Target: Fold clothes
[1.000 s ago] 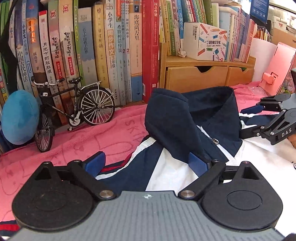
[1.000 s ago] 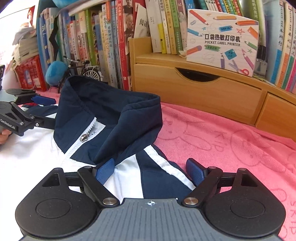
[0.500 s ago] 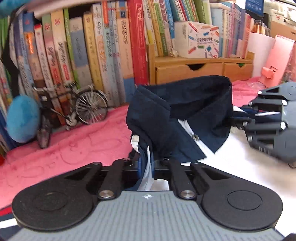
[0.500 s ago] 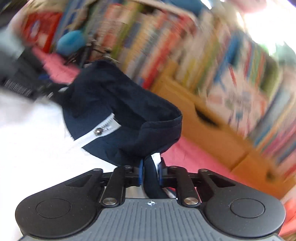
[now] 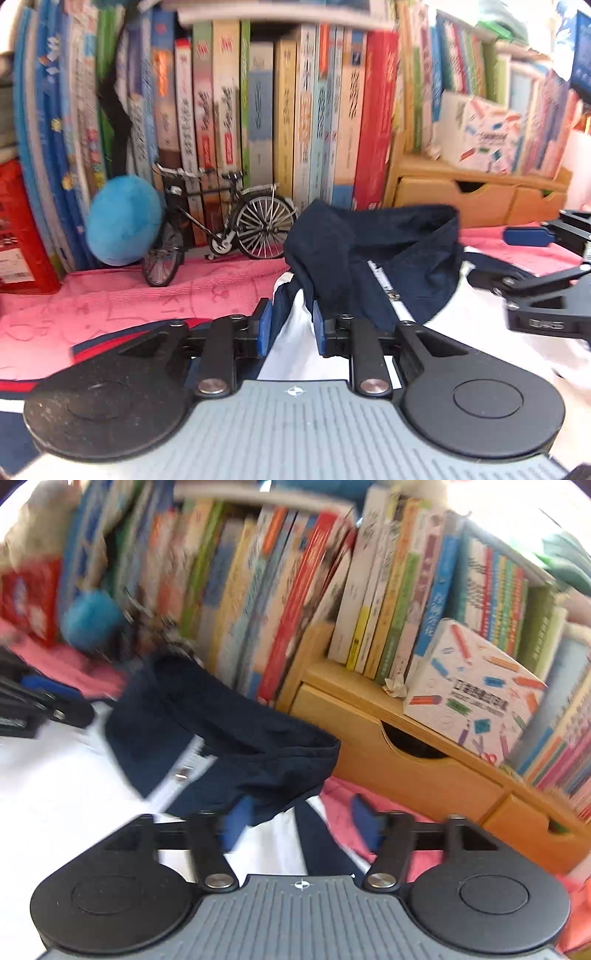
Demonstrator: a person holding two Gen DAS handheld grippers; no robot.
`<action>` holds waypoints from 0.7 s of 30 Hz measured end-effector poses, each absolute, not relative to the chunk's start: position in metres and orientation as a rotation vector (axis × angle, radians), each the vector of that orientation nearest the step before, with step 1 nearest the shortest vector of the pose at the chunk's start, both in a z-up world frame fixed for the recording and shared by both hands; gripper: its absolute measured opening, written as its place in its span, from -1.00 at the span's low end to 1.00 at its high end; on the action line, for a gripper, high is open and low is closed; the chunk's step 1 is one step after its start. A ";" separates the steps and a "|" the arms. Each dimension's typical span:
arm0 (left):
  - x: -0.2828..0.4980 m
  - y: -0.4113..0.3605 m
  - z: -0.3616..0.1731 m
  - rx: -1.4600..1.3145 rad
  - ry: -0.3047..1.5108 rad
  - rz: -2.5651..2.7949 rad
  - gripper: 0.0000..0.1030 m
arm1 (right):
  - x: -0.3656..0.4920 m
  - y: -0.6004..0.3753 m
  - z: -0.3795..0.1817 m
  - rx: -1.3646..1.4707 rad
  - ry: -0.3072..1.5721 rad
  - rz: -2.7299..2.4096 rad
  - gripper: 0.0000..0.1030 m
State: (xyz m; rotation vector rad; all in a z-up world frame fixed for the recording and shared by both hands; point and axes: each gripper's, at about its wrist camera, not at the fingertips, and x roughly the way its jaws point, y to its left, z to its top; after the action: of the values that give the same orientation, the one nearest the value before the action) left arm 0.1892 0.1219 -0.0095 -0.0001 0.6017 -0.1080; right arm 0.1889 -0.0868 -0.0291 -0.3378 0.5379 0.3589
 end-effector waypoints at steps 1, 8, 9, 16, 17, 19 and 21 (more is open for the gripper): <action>0.179 0.124 -0.004 -0.001 0.587 -0.116 -0.51 | 0.178 -0.105 -0.021 -0.283 0.540 0.386 0.40; 0.126 0.075 0.014 0.074 0.547 -0.249 -0.44 | 0.107 -0.277 -0.004 0.191 0.546 0.227 0.52; 0.124 0.061 0.012 0.093 0.556 -0.279 -0.44 | 0.092 -0.304 -0.007 0.250 0.535 0.148 0.53; 0.130 -0.009 -0.010 0.128 0.621 -0.386 -0.44 | -0.022 -0.462 -0.051 0.597 0.500 -0.355 0.80; 0.130 -0.016 -0.013 0.130 0.628 -0.392 -0.44 | -0.031 -0.474 -0.055 0.596 0.492 -0.408 0.80; 0.130 -0.026 -0.016 0.136 0.639 -0.398 -0.44 | -0.046 -0.498 -0.063 0.596 0.480 -0.495 0.80; 0.130 -0.034 -0.019 0.143 0.654 -0.405 -0.43 | -0.049 -0.517 -0.071 0.606 0.480 -0.508 0.86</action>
State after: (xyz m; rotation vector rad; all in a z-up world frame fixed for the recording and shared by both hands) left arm 0.1303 -0.0343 -0.0193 0.1427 0.6540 -0.4046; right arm -0.0491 -0.5166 -0.0709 0.6058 0.4803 -0.5079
